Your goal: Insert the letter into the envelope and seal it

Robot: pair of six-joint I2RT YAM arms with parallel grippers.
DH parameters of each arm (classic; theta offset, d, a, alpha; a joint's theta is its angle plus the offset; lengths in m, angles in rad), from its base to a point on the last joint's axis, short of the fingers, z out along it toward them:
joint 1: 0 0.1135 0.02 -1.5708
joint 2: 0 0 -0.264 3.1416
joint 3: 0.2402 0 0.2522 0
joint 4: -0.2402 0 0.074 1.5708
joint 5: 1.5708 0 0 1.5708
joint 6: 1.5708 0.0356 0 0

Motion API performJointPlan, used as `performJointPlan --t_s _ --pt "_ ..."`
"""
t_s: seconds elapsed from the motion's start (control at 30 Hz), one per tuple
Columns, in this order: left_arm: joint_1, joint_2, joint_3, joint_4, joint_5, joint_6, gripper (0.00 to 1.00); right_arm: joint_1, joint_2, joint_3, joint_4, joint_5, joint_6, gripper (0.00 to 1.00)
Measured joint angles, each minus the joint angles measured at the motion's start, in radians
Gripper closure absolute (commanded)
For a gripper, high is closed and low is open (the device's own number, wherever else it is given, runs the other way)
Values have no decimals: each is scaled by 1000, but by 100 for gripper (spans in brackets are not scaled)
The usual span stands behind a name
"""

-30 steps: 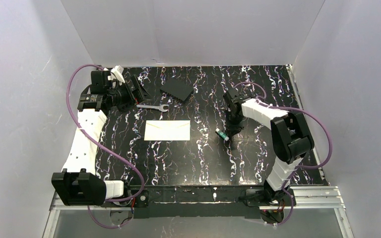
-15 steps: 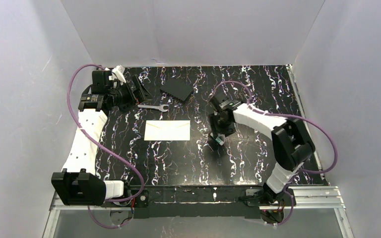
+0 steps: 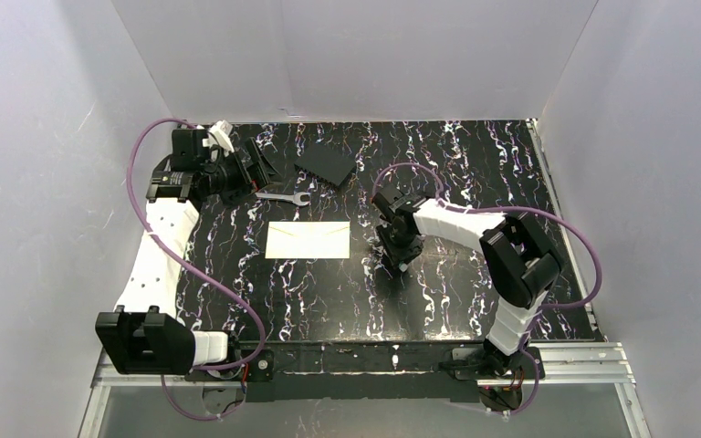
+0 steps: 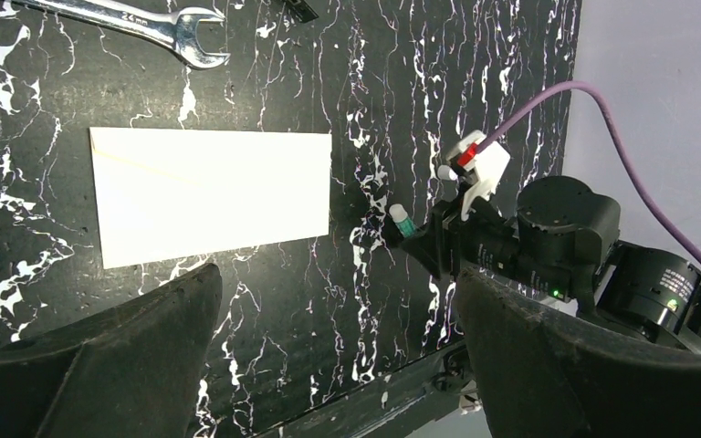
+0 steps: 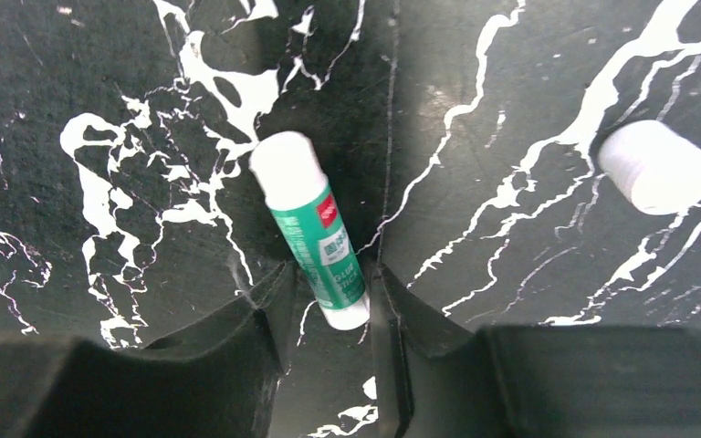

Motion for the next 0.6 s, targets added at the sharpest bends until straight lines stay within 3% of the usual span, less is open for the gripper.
performJointPlan --t_s 0.2,0.4,0.6 --pt "-6 15 0 11 18 -10 2 27 -3 -34 43 -6 -13 83" --pt "-24 15 -30 83 93 -46 2 31 -64 -75 132 -37 16 82" --pt "-84 15 -156 282 266 -134 4 31 -271 -85 346 -184 117 79"
